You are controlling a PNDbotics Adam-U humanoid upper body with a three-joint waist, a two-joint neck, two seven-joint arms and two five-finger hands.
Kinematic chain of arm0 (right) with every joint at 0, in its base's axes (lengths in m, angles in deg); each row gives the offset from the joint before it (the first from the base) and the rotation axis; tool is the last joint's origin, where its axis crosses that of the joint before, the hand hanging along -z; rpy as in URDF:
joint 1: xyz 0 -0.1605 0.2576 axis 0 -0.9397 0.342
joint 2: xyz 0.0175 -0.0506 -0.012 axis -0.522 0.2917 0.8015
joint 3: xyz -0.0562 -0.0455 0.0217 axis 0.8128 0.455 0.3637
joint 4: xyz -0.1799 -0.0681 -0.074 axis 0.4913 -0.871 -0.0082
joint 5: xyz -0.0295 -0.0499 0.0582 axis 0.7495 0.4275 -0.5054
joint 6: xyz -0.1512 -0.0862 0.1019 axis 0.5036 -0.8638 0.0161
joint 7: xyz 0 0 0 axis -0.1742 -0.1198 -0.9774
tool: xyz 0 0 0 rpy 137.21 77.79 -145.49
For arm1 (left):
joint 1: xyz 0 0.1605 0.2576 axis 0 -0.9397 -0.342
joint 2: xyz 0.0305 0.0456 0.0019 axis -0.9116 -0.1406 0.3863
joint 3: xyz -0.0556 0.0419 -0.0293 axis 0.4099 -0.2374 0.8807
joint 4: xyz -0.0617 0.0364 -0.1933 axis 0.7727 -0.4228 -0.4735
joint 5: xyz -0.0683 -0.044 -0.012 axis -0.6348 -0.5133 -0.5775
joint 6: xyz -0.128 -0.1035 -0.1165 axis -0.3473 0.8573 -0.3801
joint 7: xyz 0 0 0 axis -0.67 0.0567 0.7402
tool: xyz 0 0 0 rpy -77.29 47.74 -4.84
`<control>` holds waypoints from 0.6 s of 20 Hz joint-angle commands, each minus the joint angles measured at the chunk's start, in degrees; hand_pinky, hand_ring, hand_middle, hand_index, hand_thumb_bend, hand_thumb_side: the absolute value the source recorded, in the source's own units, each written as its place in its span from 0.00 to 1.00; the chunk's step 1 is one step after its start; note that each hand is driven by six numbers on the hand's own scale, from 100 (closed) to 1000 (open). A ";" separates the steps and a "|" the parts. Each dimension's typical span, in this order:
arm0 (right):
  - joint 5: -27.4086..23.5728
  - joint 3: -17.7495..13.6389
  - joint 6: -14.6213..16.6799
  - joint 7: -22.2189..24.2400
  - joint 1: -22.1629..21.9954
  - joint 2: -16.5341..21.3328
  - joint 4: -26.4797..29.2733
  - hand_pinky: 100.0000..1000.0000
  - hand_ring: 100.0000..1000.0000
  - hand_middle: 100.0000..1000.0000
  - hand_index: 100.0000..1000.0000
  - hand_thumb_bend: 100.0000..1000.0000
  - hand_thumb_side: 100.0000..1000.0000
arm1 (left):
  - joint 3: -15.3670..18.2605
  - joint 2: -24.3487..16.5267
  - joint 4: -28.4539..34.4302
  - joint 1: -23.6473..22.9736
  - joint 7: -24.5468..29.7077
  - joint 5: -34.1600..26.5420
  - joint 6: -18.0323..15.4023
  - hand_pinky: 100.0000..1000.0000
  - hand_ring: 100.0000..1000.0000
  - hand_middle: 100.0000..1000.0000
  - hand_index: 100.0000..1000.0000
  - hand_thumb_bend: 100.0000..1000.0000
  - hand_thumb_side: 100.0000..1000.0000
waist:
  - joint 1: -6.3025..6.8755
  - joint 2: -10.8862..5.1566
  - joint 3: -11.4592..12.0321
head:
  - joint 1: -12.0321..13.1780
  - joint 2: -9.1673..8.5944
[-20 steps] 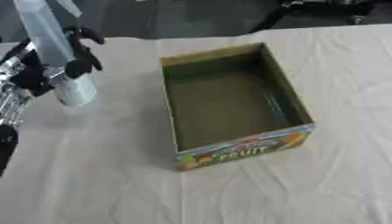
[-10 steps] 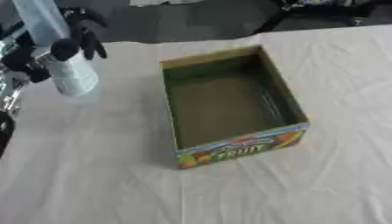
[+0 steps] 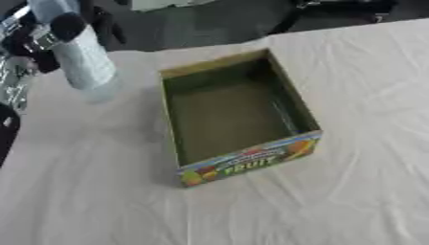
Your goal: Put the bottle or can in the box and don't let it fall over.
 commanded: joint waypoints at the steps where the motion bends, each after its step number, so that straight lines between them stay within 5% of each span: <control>1: -0.77 -0.04 0.21 0.70 0.18 1.81 0.66 1.00 1.00 1.00 0.98 0.00 0.41 | 0.16 -1.61 0.73 1.99 -0.71 -1.39 -0.03 0.53 0.16 0.63 0.00 0.47 0.15 | -0.12 -0.68 -0.29 | 0.70 -0.87; 12: -2.07 1.90 0.11 3.47 4.41 3.70 0.66 1.00 1.00 1.00 0.98 0.00 0.41 | -1.21 1.23 0.28 6.36 -1.67 -4.00 1.04 0.50 0.14 0.61 0.00 0.53 0.13 | 1.50 1.89 -5.01 | 3.76 -3.72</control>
